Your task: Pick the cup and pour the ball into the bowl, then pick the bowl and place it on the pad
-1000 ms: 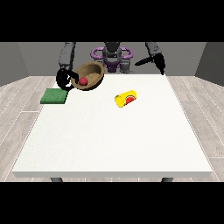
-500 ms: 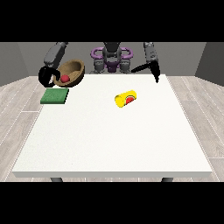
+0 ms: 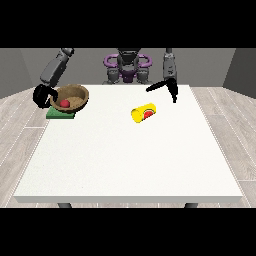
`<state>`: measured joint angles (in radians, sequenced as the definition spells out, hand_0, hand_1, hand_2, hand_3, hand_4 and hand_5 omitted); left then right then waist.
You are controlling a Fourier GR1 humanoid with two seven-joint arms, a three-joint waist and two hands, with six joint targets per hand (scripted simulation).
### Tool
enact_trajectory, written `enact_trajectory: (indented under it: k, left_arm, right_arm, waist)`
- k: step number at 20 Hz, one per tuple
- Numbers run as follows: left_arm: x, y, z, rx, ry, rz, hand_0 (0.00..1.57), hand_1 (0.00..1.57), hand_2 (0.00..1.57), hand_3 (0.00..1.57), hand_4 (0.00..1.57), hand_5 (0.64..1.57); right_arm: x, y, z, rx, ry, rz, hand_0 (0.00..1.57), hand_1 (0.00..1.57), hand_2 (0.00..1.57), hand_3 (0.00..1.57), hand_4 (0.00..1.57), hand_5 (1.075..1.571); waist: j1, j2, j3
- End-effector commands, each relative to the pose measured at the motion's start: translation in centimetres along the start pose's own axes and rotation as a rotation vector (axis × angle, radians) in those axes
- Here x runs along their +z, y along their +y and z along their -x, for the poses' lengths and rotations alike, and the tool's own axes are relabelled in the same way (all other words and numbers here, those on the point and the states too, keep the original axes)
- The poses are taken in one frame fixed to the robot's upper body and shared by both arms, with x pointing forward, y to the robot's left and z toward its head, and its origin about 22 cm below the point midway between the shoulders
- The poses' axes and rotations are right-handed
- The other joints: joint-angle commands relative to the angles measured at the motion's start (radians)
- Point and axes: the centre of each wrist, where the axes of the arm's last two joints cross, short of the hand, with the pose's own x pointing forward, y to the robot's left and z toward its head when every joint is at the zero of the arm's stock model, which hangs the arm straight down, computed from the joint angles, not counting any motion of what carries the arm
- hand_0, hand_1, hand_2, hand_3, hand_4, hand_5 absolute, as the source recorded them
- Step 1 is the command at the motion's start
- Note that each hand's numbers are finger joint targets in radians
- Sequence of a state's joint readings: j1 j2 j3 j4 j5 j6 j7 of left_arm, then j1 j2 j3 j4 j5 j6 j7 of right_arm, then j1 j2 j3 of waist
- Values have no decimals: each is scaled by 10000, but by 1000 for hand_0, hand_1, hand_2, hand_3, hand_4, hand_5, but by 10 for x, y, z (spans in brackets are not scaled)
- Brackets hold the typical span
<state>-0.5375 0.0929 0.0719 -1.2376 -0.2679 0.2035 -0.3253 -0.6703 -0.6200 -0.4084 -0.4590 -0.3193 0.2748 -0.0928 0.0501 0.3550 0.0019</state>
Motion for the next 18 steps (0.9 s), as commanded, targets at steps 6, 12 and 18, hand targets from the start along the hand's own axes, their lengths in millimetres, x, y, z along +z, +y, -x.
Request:
enact_trajectory:
  k: [6, 12, 18]
  left_arm:
    - [-9, 5, -55, -89, -1545, -391, 0, 0, 0, 0, 0, 1563]
    - [-18, 22, -76, -80, -1286, -469, 0, 0, 0, 0, 0, 1563]
    - [10, 14, -75, 60, -1404, -654, 0, 0, 0, 0, 0, 1566]
  right_arm:
    - [20, -63, -38, 613, -1833, 593, 1571, 1571, 1571, 0, 1035, 1569]
    - [18, -61, -37, 1419, -1581, 369, 1571, 1571, 1571, 436, 1031, 1571]
    - [23, -81, -64, -380, -1650, 471, 1571, 1571, 1571, 0, 765, 1568]
  waist:
    - [255, 1530, 18]
    - [-7, 1179, 5]
    - [-22, 1289, 5]
